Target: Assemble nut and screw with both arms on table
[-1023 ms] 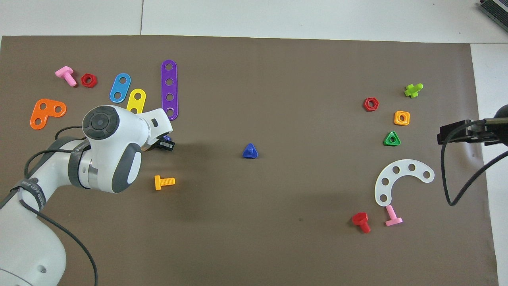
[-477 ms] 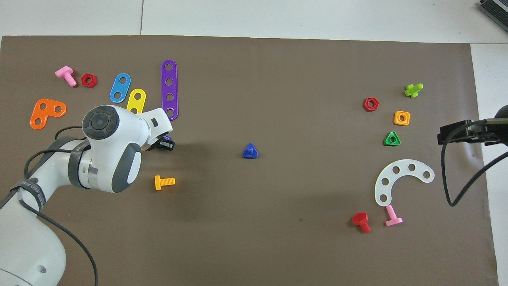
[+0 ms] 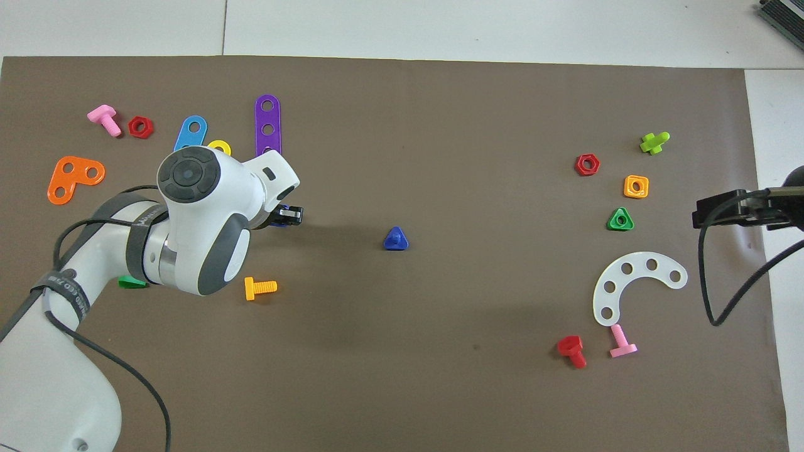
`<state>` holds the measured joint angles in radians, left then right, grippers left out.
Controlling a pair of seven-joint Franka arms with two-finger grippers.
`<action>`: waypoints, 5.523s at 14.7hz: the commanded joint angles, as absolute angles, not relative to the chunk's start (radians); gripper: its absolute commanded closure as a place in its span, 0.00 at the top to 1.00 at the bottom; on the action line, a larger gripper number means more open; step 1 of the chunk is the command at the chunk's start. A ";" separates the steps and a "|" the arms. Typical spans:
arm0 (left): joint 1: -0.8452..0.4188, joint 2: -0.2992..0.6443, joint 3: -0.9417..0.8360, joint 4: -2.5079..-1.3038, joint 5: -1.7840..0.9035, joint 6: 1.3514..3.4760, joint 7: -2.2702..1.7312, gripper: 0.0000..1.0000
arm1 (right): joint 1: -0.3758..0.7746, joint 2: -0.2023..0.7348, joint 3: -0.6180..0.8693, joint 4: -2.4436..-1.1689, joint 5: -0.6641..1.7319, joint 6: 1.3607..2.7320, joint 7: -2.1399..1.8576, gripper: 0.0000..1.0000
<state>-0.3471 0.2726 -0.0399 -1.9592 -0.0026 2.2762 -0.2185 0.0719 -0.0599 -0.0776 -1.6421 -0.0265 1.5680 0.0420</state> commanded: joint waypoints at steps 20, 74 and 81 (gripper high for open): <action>-0.692 0.409 -0.020 -1.686 -0.061 2.128 -0.701 0.03 | 0.072 -0.074 -0.080 -1.646 -0.023 1.554 0.018 1.00; -0.493 0.367 -0.012 -1.512 -0.032 1.859 -0.452 0.78 | 0.071 -0.074 -0.080 -1.646 -0.023 1.554 0.018 1.00; -0.214 0.213 -0.006 -1.517 -0.043 1.597 -0.005 0.83 | 0.072 -0.074 -0.080 -1.646 -0.023 1.554 0.018 1.00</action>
